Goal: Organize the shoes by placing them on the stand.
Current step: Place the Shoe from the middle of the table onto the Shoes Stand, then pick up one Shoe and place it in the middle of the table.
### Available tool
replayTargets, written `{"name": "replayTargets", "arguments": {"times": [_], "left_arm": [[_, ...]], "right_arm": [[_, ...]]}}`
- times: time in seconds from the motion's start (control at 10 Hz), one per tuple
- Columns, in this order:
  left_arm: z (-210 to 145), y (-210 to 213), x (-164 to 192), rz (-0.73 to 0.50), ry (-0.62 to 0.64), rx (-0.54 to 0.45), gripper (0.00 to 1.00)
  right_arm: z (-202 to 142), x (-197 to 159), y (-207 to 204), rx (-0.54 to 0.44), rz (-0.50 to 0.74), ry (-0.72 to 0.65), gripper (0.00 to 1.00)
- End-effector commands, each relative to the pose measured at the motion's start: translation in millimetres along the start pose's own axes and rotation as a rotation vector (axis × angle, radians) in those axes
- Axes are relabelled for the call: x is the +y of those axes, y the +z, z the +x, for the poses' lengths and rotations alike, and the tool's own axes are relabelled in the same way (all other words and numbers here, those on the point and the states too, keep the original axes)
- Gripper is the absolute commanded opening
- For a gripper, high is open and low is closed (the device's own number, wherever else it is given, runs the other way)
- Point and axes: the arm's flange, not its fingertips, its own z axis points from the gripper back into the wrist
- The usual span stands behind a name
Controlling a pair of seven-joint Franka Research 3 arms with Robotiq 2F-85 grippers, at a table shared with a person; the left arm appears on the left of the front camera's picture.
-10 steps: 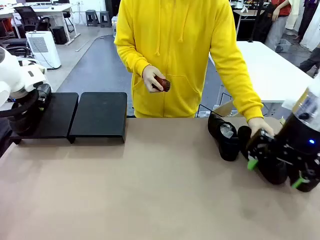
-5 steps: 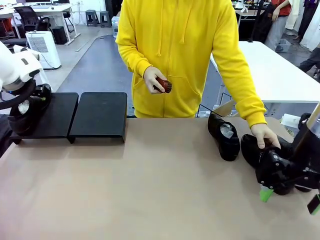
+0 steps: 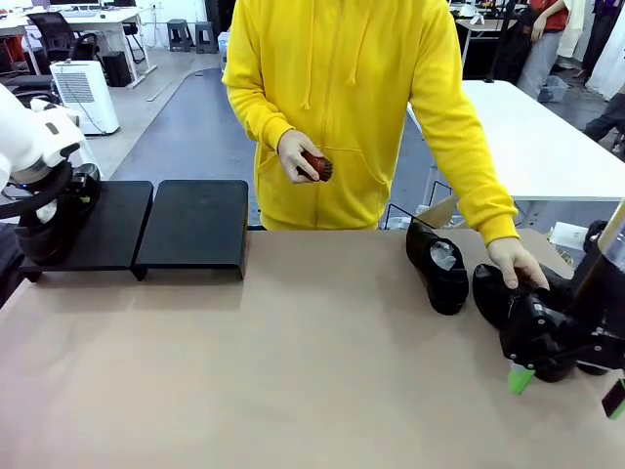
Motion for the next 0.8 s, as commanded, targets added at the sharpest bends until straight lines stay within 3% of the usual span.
{"name": "replayTargets", "arguments": {"times": [0.0, 0.7], "left_arm": [[3.8, 3.2, 3.5, 0.004, -0.011, -0.01, 1.0], [3.8, 3.2, 3.5, 0.004, -0.011, -0.01, 1.0]], "right_arm": [[-1.9, 0.2, 1.6, 0.012, 0.014, 0.006, 1.0], [-1.9, 0.2, 1.6, 0.012, 0.014, 0.006, 1.0]]}}
